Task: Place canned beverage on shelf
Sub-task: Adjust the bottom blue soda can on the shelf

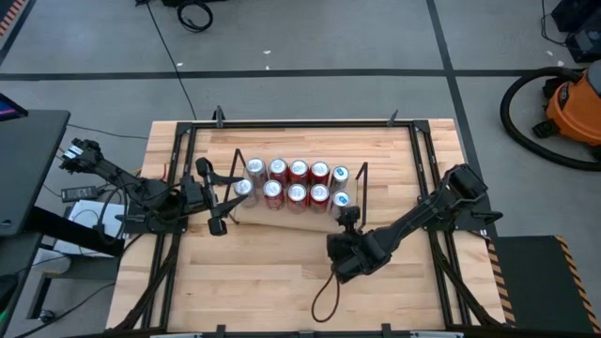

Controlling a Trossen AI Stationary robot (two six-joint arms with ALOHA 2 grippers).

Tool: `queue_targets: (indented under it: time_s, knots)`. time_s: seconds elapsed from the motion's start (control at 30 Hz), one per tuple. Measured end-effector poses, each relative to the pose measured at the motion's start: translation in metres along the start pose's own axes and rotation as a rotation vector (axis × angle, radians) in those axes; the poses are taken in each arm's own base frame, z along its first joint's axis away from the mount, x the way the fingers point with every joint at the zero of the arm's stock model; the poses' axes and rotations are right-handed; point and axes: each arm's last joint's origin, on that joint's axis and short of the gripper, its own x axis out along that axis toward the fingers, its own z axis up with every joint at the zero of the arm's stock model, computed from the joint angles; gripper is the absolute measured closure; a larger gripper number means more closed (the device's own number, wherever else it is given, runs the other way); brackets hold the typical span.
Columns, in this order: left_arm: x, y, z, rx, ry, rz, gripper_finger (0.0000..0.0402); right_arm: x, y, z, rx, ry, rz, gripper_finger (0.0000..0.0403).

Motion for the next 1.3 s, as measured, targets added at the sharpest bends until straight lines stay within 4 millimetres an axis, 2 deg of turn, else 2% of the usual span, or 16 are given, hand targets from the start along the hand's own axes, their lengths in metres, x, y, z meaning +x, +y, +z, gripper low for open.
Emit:
queue_targets:
  time_s: [0.23, 0.87, 1.3]
  knots:
    - [0.000, 0.000, 0.000, 0.000, 0.000, 0.000, 0.0186, 0.010, -0.010, -0.002, 0.106, 0.103, 0.068, 0.0101]
    - [0.000, 0.000, 0.000, -0.001, 0.000, 0.000, 0.0186, 0.017, -0.017, 0.000, 0.152, 0.132, 0.087, 0.0100]
    - [0.000, 0.000, 0.000, -0.001, 0.000, 0.000, 0.0186, 0.021, -0.022, 0.001, 0.163, 0.148, 0.097, 0.0043]
